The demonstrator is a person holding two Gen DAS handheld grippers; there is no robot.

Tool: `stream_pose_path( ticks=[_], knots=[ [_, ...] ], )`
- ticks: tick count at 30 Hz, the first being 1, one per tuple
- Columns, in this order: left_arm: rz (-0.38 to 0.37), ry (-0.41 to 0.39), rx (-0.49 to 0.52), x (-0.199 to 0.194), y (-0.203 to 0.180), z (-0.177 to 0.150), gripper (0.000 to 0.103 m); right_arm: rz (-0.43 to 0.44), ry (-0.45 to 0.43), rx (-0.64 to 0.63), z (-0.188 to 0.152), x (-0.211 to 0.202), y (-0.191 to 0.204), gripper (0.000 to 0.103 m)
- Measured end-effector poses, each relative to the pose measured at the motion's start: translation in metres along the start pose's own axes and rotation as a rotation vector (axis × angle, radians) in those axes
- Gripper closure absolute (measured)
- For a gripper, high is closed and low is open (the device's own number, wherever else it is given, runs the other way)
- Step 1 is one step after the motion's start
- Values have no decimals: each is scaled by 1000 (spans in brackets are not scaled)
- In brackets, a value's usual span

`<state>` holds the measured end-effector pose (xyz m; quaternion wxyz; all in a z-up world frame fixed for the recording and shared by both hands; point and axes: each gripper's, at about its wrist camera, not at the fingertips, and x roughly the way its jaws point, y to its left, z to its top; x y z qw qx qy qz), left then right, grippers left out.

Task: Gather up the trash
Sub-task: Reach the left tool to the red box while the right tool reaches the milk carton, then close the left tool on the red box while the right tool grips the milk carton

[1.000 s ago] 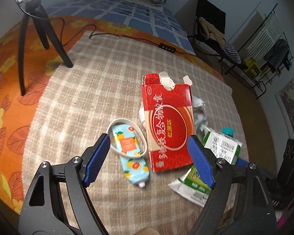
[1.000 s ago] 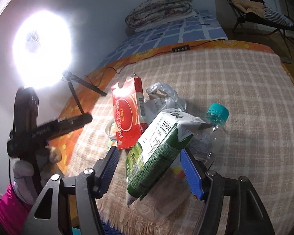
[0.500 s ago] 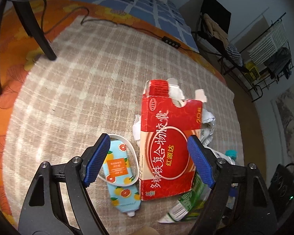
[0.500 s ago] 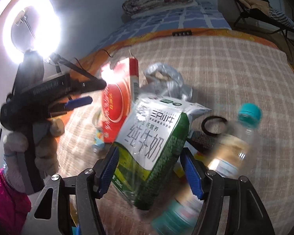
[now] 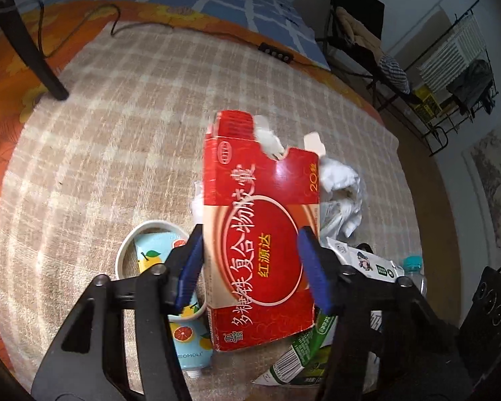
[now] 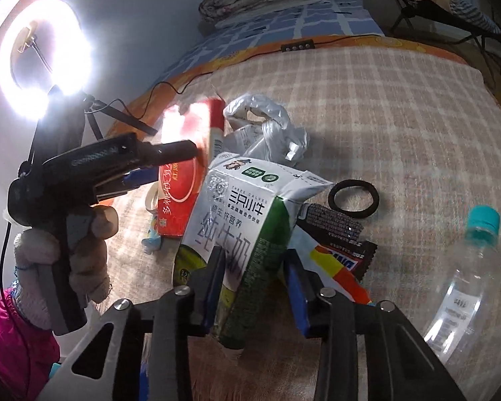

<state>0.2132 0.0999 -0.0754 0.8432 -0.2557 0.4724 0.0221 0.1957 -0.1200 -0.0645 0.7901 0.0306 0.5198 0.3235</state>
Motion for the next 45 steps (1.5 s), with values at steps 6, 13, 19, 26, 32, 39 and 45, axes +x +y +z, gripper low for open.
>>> stream_pose_path(
  ticks=[6, 13, 19, 26, 32, 39, 45],
  knots=[
    [8, -78, 54, -24, -9, -1, 76, 17, -19, 17, 0, -5, 1, 71],
    [9, -98, 79, -37, -7, -5, 82, 42, -23, 27, 0, -3, 6, 68],
    [-18, -103, 121, -43, -24, -9, 85, 57, -16, 44, 1, 2, 7, 60],
    [17, -106, 173, -36, -36, -12, 85, 30, -35, 46, 2, 2, 11, 72],
    [17, -145, 188, -46, -38, -17, 87, 33, -95, 13, 4, -17, 19, 77],
    [24, -182, 153, -71, -21, -15, 87, 2, -179, -38, 6, -48, 25, 78],
    [18, -210, 146, -97, -13, -23, 87, -20, -218, -61, 3, -67, 28, 79]
  ],
)
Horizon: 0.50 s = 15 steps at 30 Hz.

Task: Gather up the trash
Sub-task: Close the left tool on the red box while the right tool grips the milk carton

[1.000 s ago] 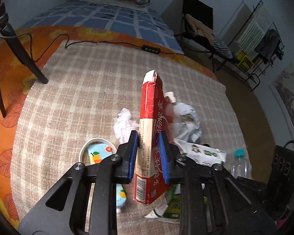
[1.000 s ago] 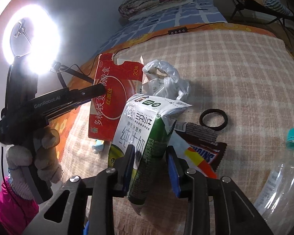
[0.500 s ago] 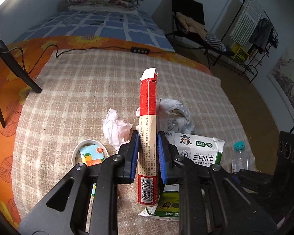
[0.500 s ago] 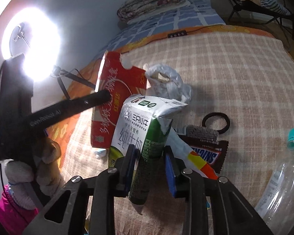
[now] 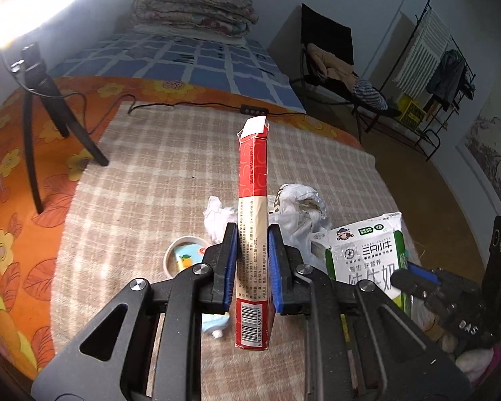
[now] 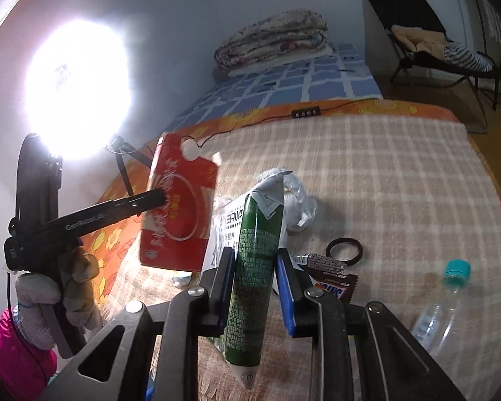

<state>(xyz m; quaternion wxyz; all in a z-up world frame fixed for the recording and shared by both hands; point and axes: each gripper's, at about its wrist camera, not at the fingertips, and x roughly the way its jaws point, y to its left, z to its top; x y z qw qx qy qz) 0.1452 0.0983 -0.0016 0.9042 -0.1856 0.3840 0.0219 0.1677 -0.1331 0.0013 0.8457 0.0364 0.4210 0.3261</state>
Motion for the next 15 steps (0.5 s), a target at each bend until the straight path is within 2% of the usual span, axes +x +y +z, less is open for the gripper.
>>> stream_pose_path(
  ticks=[6, 15],
  knots=[
    [20, -27, 27, -26, -2, -12, 87, -9, 8, -6, -8, -4, 3, 80],
    [-30, -41, 27, -74, -8, -41, 87, 26, -8, -33, -20, -30, 17, 80]
  ],
)
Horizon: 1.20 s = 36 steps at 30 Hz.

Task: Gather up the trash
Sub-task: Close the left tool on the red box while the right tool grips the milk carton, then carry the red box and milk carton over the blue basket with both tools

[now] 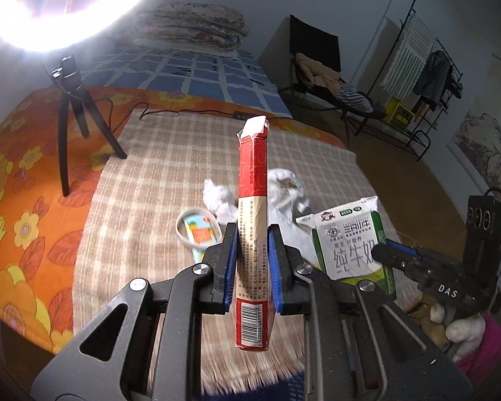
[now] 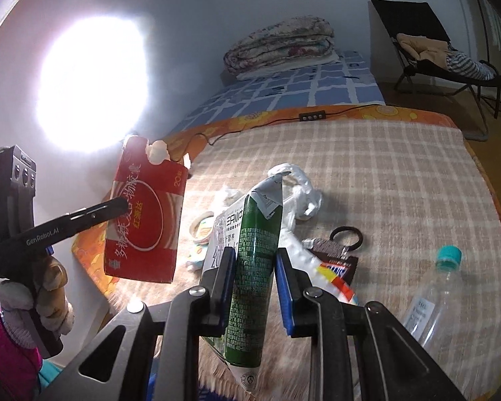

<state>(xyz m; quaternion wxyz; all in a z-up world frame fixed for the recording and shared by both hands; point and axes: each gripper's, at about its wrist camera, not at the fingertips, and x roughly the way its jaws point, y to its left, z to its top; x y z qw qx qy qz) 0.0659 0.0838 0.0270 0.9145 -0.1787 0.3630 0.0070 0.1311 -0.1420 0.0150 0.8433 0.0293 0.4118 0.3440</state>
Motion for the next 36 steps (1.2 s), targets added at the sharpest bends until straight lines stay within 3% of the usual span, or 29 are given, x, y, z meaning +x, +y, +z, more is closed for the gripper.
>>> stream_pose_path(
  ticks=[18, 28, 36],
  knots=[
    [-7, 82, 20, -56, -17, -107, 87, 63, 105, -46, -99, -47, 29, 80],
    [-2, 144, 23, -68, -24, -157, 87, 69, 204, -47, -153, -43, 35, 80],
    [-1, 218, 54, -54, -30, -194, 87, 52, 277, -55, -187, -31, 37, 80]
  ],
)
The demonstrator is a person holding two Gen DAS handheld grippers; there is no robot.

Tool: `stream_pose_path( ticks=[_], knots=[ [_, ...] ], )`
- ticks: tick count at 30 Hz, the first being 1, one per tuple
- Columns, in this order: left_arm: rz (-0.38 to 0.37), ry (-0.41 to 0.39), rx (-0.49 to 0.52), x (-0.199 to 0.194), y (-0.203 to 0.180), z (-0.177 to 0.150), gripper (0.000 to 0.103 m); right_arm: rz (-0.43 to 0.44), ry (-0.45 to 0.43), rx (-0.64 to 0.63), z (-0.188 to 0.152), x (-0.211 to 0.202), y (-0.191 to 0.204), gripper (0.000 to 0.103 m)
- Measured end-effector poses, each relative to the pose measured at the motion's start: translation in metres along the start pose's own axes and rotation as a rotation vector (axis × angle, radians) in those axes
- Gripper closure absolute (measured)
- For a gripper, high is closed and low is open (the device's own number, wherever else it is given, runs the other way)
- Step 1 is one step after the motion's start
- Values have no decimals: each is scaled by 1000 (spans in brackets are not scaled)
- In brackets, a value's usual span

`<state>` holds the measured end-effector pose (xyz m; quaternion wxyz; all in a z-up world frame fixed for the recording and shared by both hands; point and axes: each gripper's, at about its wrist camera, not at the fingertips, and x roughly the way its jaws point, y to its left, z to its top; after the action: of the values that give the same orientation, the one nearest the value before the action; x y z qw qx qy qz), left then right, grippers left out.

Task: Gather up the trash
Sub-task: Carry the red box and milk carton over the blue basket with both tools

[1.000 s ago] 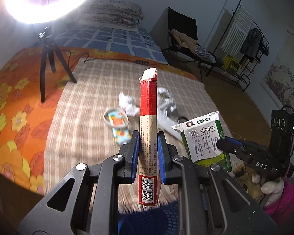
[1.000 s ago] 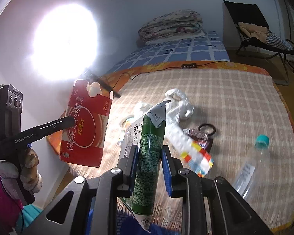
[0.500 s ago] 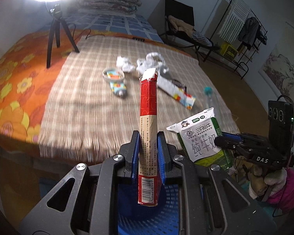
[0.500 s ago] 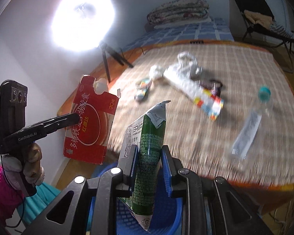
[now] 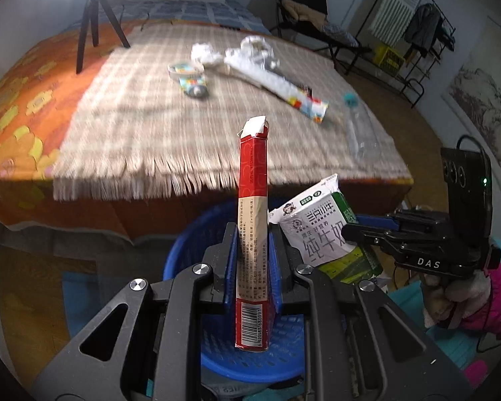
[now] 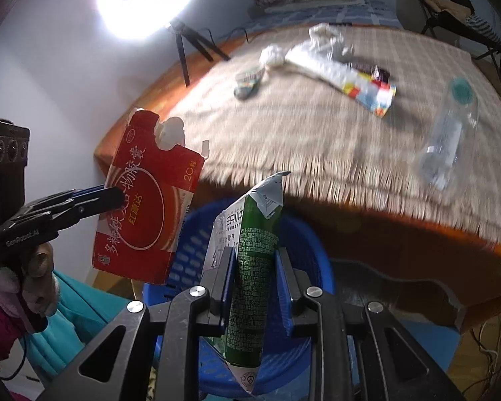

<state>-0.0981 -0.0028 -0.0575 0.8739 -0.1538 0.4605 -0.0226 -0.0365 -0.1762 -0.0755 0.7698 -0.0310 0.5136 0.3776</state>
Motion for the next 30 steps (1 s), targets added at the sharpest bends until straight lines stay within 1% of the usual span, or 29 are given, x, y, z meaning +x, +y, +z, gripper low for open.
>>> stream_pose_path(
  ticks=[5, 10, 13, 20, 22, 30],
  knots=[
    [19, 69, 8, 25, 2, -19, 87, -15, 45, 19, -11, 14, -7, 80],
    [31, 147, -6, 50, 10, -35, 87, -29, 80, 36, -19, 27, -14, 80],
    [41, 173, -2, 59, 11, -42, 87, -34, 100, 41, -22, 34, -17, 80],
    [45, 196, -10, 66, 13, -47, 87, -36, 139, 57, -28, 50, -23, 80],
    [46, 199, -10, 66, 14, -47, 87, -36, 147, 60, -20, 65, -23, 80],
    [44, 214, -3, 73, 11, -45, 86, -31, 164, 72, -18, 75, -27, 78]
  ],
)
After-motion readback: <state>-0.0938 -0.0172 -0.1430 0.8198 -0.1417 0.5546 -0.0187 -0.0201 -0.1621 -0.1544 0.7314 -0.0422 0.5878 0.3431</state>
